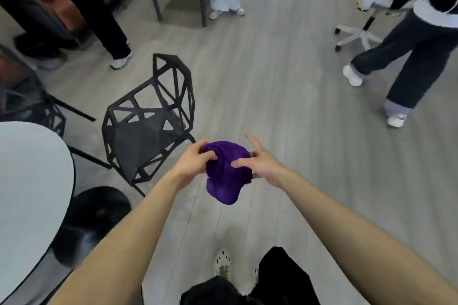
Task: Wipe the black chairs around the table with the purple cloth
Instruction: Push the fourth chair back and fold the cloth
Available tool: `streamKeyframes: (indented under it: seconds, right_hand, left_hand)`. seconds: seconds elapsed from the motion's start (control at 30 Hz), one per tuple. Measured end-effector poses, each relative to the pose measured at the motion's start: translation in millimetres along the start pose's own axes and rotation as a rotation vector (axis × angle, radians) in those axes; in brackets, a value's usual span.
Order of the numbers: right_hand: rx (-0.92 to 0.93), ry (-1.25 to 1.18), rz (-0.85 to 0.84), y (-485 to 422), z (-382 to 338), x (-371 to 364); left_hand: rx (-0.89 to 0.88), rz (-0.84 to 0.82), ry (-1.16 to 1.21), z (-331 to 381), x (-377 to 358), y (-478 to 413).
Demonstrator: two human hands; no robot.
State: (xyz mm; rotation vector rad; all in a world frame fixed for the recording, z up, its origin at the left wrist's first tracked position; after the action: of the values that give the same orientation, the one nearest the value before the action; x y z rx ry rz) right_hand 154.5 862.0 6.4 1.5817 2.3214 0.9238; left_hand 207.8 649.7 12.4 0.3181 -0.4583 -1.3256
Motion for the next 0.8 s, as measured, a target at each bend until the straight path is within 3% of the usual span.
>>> streamKeyframes:
  seconds: [0.17, 0.3, 0.37, 0.47, 0.53, 0.7, 0.8]
  right_hand:
    - [0.207, 0.384, -0.060, -77.7, -64.0, 41.8]
    - [0.362, 0.389, -0.086, -158.5, -123.2, 59.8]
    - [0.397, 0.389, -0.159, -192.0, -156.0, 58.7]
    - [0.539, 0.482, -0.246, -231.2, -211.4, 44.1]
    - [0.593, 0.529, -0.294, -250.2, -244.0, 32.4]
    - [0.561, 0.584, -0.422, -322.8, -301.1, 1.8]
    - [0.615, 0.838, -0.543, -363.2, -335.5, -40.1]
  left_hand:
    - [-0.065, 0.023, 0.061, 62.7, -7.5, -86.2]
    - [-0.104, 0.174, 0.122, 96.9, 3.2, -154.7]
    - [-0.028, 0.260, 0.095, 110.5, 13.7, -177.4]
    - [0.254, 0.122, 0.076, 124.8, 19.5, -187.7]
    - [0.312, 0.086, 0.080, 128.3, 31.8, -189.6]
    - [0.154, 0.339, 0.395, 142.1, 95.7, -210.0]
    - [0.083, 0.462, 0.315, 163.9, 131.3, -227.4]
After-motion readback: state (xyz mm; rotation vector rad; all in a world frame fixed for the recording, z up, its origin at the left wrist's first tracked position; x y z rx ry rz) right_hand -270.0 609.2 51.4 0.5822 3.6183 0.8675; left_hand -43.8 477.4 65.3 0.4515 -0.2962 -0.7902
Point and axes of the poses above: each hand's wrist, its own y-axis away from the middle knuckle, its own x-axis out of the back of the hand, z = x × y, the point moved 4 cm from there along -y, towards the middle knuckle, and after that the axes turned 9 degrees about z, right-handed, at the moved point
